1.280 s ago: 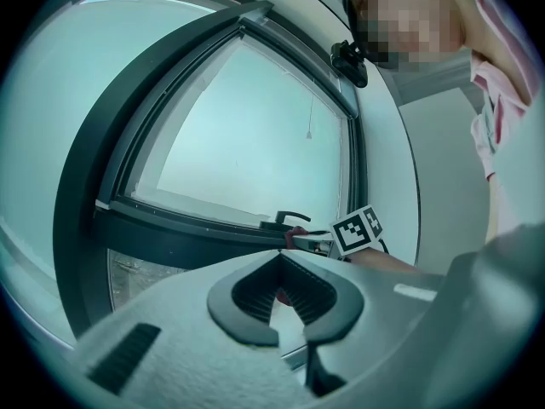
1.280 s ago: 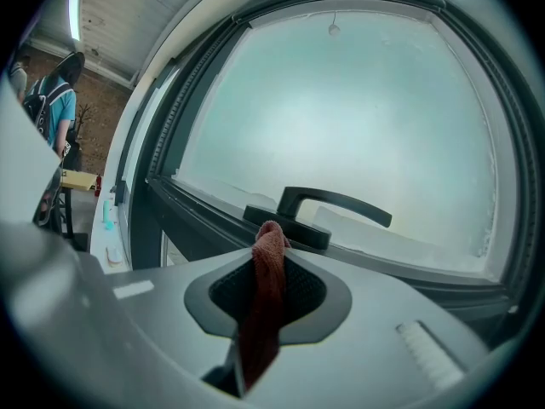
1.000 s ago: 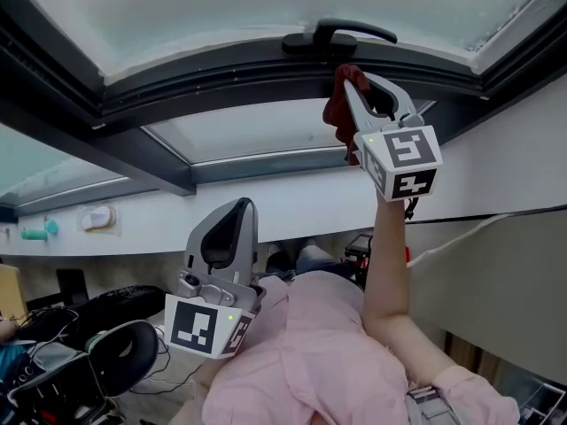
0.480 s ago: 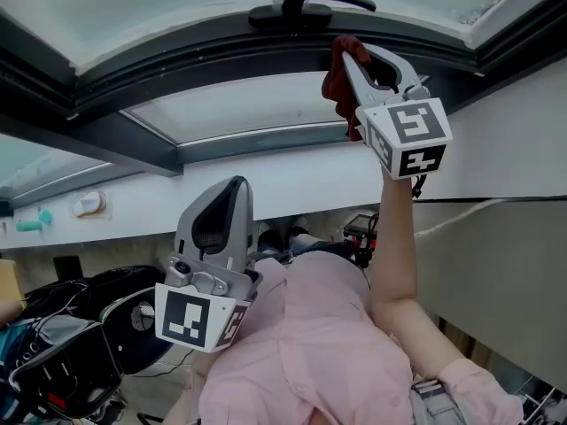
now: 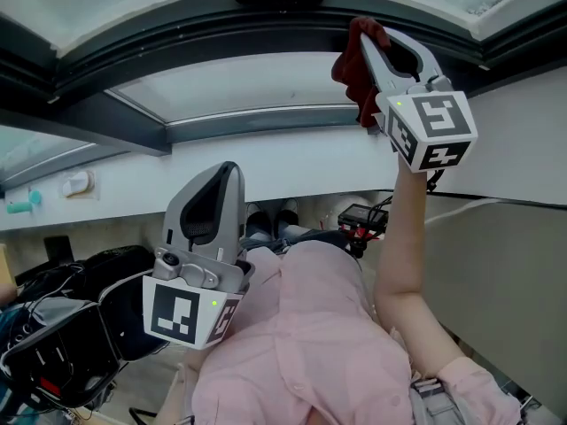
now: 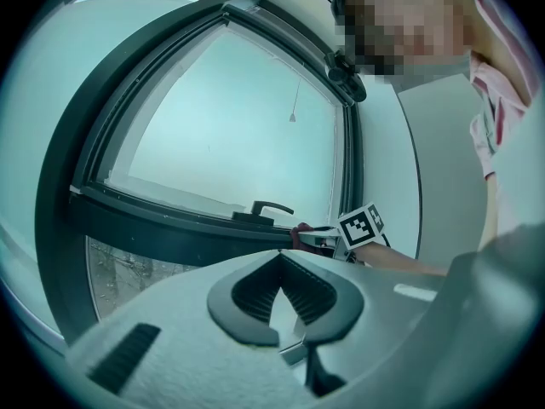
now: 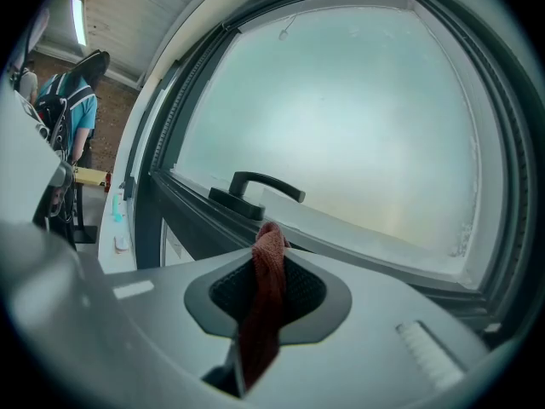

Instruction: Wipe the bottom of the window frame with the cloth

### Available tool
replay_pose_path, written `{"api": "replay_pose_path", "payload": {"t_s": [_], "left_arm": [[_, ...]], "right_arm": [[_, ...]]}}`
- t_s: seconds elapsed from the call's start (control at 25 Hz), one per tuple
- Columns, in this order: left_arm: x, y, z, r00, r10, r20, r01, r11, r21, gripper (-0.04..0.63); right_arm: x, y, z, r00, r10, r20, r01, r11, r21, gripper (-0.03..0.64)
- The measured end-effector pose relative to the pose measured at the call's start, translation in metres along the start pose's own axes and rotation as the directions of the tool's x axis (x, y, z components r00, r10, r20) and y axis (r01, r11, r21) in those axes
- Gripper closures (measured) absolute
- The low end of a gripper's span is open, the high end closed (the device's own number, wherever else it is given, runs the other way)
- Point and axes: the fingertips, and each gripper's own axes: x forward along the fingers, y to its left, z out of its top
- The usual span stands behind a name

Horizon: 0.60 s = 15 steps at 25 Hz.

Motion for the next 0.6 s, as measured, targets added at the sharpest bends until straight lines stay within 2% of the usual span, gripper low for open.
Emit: {"api": "replay_pose_path", "payload": {"t_s": [0.16,0.36,0.6], "left_arm": [[0.005,-0.006,-0.003,1.0,-0.01,0.0,0.01,1.0,-0.001,0.595],[0.006,-0.037,-0.01,1.0,-0.005,0.012,0.005,1.0,0.015,0.595],[0.032,-0.021,-0.023,0.999,-0.027,-0.018,0.027,1.0,-0.01,0.595]], "right_arm": [[-0.004,-0.01,-0.005,1.0,-0.008,-0.002,0.008,1.0,0.011,0.561],[-0.029,-0.026,-0.008,0.999,0.018,0.027,-0.019,1.0,0.006,0.561],[-0.002,-0.029,-0.016,0.996,0.083,0.021,-0.084,0.996,0.034,0.561]]}}
